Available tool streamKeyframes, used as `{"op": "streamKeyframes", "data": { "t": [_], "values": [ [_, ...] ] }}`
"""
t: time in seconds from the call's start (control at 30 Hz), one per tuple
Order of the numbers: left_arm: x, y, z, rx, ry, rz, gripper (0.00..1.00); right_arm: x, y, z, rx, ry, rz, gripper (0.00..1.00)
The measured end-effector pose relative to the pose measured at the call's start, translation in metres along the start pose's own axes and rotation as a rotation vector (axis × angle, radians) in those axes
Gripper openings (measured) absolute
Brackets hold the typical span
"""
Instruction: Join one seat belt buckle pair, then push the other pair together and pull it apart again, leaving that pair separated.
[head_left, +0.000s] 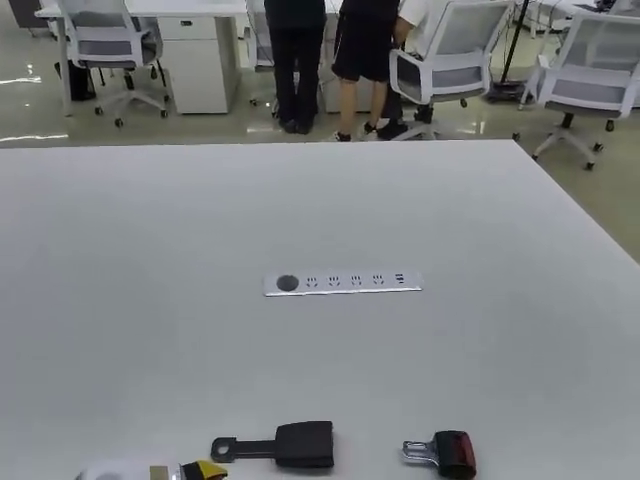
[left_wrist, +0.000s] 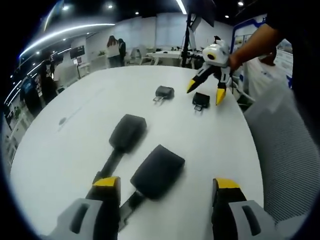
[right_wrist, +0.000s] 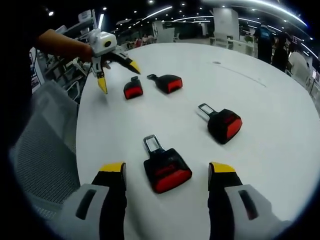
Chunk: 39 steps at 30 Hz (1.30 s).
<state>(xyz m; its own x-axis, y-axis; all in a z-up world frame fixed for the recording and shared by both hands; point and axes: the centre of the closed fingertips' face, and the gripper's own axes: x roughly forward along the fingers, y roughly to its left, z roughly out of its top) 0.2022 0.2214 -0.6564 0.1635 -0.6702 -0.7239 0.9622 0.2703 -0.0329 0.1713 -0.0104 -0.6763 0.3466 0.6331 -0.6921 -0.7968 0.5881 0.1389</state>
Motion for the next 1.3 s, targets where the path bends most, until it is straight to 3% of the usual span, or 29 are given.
{"op": "streamKeyframes", "data": {
  "t": [0.17, 0.33, 0.6, 0.63, 0.83, 0.93, 1.13, 1.3],
  "values": [
    [0.01, 0.006, -0.005, 0.068, 0.031, -0.034, 0.73, 0.003, 0.002, -0.006, -0.051, 0.029, 0.041, 0.59],
    [0.018, 0.014, -0.01, 0.095, 0.051, -0.054, 0.7, 0.006, 0.006, -0.012, -0.103, 0.065, 0.077, 0.49],
    [0.029, 0.019, -0.023, 0.153, 0.098, -0.071, 0.65, 0.009, 0.001, -0.008, -0.132, 0.06, 0.067, 0.4],
    [0.029, 0.016, -0.021, 0.134, 0.082, -0.089, 0.63, 0.009, -0.002, -0.008, -0.146, 0.062, 0.062, 0.38],
    [0.031, 0.017, -0.02, 0.138, 0.074, -0.1, 0.61, 0.008, -0.002, -0.009, -0.138, 0.072, 0.083, 0.37],
    [0.031, 0.015, -0.02, 0.144, 0.071, -0.106, 0.56, 0.008, -0.002, -0.009, -0.135, 0.079, 0.09, 0.36],
    [0.033, 0.018, -0.02, 0.139, 0.078, -0.091, 0.47, 0.008, -0.004, -0.01, -0.14, 0.103, 0.111, 0.36],
    [0.035, 0.013, -0.021, 0.156, 0.089, -0.099, 0.39, 0.007, -0.003, -0.008, -0.132, 0.111, 0.122, 0.35]
  ]
}}
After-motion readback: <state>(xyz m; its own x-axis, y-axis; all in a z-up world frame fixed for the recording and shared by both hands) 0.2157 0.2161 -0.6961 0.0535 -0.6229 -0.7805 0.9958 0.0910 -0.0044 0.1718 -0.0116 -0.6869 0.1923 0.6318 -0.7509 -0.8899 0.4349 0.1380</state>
